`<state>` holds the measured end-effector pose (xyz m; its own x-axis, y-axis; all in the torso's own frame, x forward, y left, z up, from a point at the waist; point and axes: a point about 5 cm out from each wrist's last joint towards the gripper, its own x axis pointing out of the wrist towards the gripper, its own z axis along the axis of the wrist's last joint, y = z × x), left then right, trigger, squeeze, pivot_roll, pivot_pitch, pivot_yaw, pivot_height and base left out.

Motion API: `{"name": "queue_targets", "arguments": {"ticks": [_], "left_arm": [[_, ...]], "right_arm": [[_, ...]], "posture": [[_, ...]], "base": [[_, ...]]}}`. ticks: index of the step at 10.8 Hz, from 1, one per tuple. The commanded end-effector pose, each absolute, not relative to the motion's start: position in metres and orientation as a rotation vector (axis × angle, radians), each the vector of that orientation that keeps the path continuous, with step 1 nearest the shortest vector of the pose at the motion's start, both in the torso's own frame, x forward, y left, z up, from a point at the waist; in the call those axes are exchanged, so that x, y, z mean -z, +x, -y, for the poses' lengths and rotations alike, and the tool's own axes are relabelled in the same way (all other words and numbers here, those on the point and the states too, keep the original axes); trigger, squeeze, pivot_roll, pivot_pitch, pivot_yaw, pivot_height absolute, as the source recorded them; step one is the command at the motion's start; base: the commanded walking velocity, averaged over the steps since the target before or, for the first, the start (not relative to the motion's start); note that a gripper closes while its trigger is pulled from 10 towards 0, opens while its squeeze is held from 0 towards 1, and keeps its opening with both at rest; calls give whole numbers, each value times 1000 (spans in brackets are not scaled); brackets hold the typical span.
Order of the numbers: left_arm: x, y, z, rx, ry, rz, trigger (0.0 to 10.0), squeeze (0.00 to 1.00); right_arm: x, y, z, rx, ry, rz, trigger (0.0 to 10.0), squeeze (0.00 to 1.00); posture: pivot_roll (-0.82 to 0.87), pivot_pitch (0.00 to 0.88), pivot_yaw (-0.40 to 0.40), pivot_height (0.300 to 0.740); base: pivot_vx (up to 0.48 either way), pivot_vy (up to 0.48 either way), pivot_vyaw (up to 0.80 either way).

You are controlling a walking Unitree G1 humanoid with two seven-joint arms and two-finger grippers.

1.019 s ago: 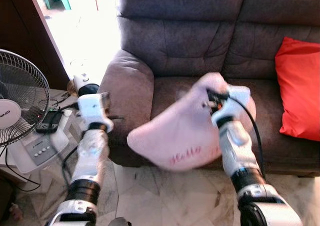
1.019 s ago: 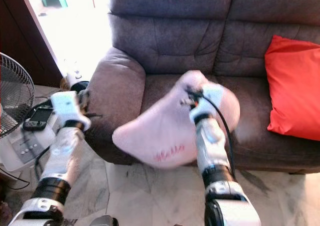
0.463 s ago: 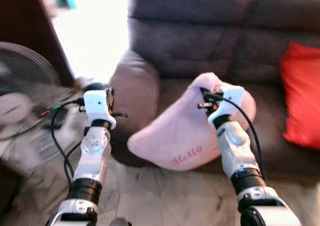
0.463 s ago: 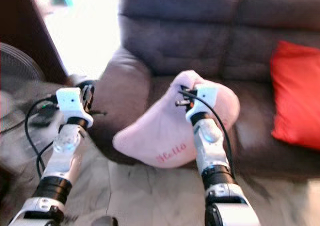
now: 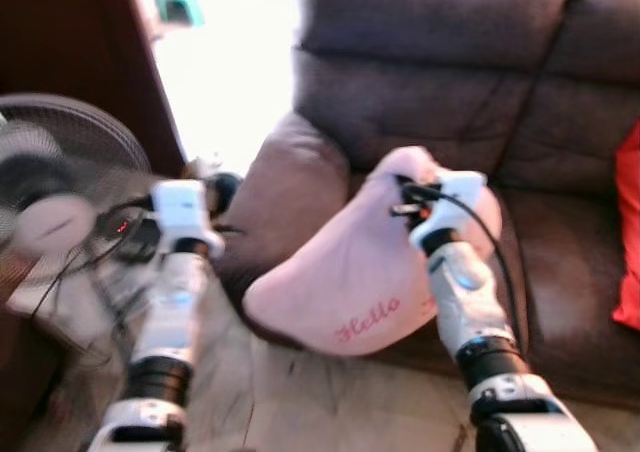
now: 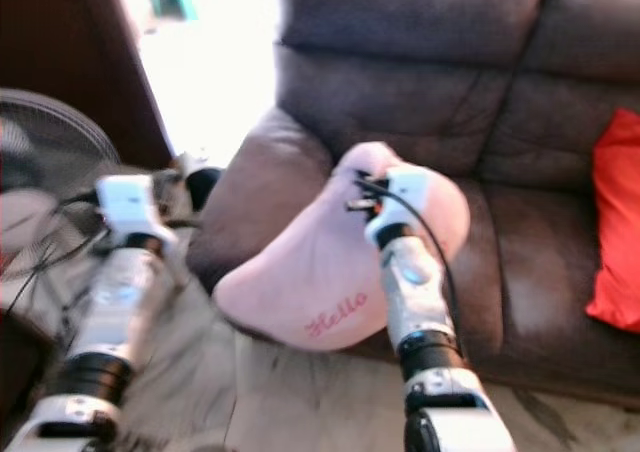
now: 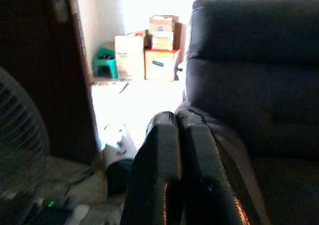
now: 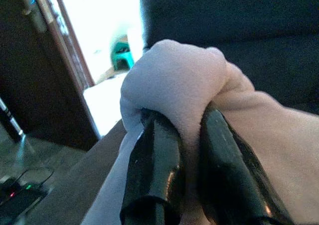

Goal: Move the pillow to the sofa from floor

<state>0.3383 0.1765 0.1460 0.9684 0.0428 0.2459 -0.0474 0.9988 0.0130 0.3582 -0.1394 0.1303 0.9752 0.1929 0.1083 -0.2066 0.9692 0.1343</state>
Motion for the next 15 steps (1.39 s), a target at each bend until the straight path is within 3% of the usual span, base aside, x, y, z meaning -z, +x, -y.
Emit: {"name": "queue_targets", "arguments": {"ticks": [1, 5, 7, 15], "left_arm": [[-153, 341, -165, -9, 24, 268, 10000, 0], [-154, 341, -168, -18, 30, 267, 10000, 0], [-155, 342, -170, -25, 34, 268, 10000, 0], [-152, 340, -168, -5, 18, 248, 10000, 0]], "right_arm": [[-154, 362, 151, -172, 136, 194, 10000, 0], [-157, 364, 146, -190, 123, 195, 10000, 0], [-161, 362, 142, -223, 107, 222, 10000, 0], [-157, 361, 134, -264, 124, 191, 10000, 0]], "posture": [[80, 0, -41, 740], [82, 0, -44, 740], [82, 0, -46, 740], [82, 0, -51, 740]], "base": [[307, 0, 0], [307, 0, 0], [311, 0, 800], [269, 0, 0]]}}
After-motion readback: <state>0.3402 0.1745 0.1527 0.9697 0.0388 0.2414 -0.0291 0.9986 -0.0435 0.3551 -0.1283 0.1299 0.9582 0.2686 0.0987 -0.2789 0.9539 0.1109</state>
